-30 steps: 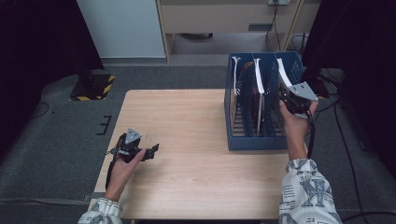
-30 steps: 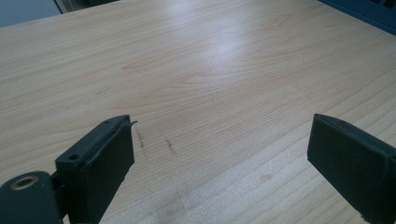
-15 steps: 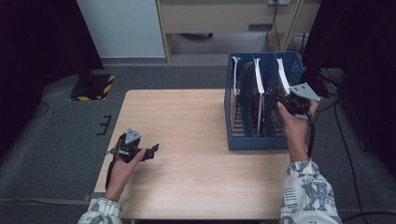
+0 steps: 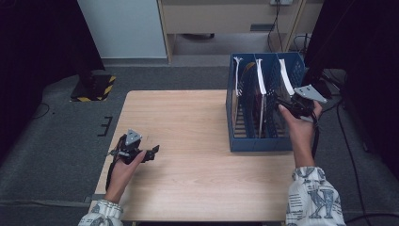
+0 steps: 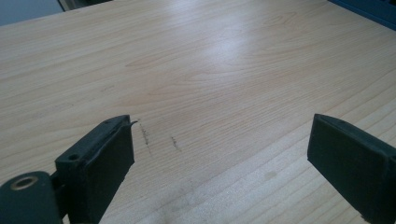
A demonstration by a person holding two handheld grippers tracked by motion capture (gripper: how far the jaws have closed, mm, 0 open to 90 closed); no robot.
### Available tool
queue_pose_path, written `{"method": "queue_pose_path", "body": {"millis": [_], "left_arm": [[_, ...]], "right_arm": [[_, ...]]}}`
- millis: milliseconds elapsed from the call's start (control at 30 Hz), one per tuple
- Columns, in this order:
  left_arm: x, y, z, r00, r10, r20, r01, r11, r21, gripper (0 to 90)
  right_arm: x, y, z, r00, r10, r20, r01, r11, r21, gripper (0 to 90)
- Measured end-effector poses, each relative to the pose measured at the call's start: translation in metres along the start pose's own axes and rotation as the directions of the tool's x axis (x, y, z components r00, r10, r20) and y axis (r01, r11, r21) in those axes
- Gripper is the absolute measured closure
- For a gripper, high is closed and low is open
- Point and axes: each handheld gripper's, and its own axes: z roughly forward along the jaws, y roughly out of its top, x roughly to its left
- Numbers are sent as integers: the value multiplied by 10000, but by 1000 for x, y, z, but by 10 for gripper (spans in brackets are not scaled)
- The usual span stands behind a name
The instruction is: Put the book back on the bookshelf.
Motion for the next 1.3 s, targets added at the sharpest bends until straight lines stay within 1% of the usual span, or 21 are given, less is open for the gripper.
{"method": "queue_pose_path", "body": {"millis": [100, 200, 533, 633, 800, 1033, 1133, 1200, 1300], "left_arm": [[0, 0, 0, 10000, 37, -13, -37, 10000, 31, 68], [0, 0, 0, 10000, 35, -5, -35, 10000, 38, 68], [0, 0, 1, 10000, 34, -11, -34, 10000, 34, 68], [0, 0, 1, 10000, 37, -13, -37, 10000, 28, 68], [0, 0, 0, 10000, 30, -3, -30, 10000, 34, 67], [0, -1, 1, 10000, 27, 5, -27, 10000, 39, 67], [0, -1, 0, 10000, 28, 6, -28, 10000, 28, 67], [0, -1, 0, 10000, 28, 5, -28, 10000, 34, 68], [0, -1, 1, 10000, 25, 12, -25, 10000, 36, 67]], "right_arm": [[-1, -1, -3, 10000, 48, -45, -48, 10000, 58, 245], [-1, -1, -5, 9998, 80, -185, -77, 9998, 172, 225], [-4, -4, -14, 9995, 142, -271, -137, 9997, 208, 217], [-4, -4, -16, 9994, 57, -337, -48, 9996, 267, 212], [-4, -5, -18, 9990, 56, -436, -35, 9988, 494, 224], [-5, -7, -22, 9992, -29, -410, 52, 9984, 562, 225], [-5, -7, -23, 9989, -111, -447, 138, 9981, 606, 228], [-5, -8, -24, 9984, -86, -562, 121, 9979, 637, 229], [-5, -10, -25, 9983, -183, -555, 223, 9971, 727, 222]]}}
